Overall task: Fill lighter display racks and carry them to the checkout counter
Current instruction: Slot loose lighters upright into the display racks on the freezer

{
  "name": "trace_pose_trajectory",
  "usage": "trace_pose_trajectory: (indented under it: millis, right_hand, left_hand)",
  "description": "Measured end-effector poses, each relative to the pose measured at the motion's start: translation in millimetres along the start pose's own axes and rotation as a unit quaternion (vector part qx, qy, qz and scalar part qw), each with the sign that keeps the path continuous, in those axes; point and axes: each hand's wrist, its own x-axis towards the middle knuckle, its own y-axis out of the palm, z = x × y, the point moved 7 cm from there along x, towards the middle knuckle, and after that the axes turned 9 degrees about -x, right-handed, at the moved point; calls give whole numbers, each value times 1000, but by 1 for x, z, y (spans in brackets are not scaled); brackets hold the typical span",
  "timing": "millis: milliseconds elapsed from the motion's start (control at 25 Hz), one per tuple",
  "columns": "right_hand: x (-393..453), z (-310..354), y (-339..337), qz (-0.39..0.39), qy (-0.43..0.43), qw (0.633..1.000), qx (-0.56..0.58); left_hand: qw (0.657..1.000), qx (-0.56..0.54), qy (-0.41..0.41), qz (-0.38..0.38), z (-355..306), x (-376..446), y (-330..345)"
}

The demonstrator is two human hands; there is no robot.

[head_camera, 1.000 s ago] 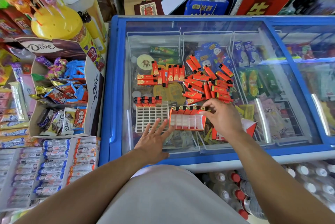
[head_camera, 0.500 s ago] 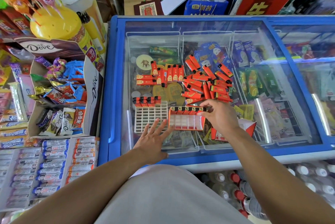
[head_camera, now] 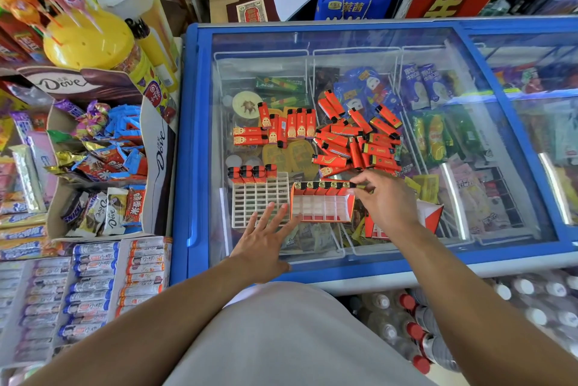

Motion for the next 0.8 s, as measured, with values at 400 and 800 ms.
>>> trace_pose_trajectory:
  millis: [400, 800]
  right_hand:
    - [-5, -16, 12, 5, 33, 996, 80]
    - [-6, 0, 5, 10, 7, 999, 52]
  left_hand:
    - [1000, -5, 0, -9, 0, 0, 1]
    - [999, -31, 8, -9, 0, 0, 1]
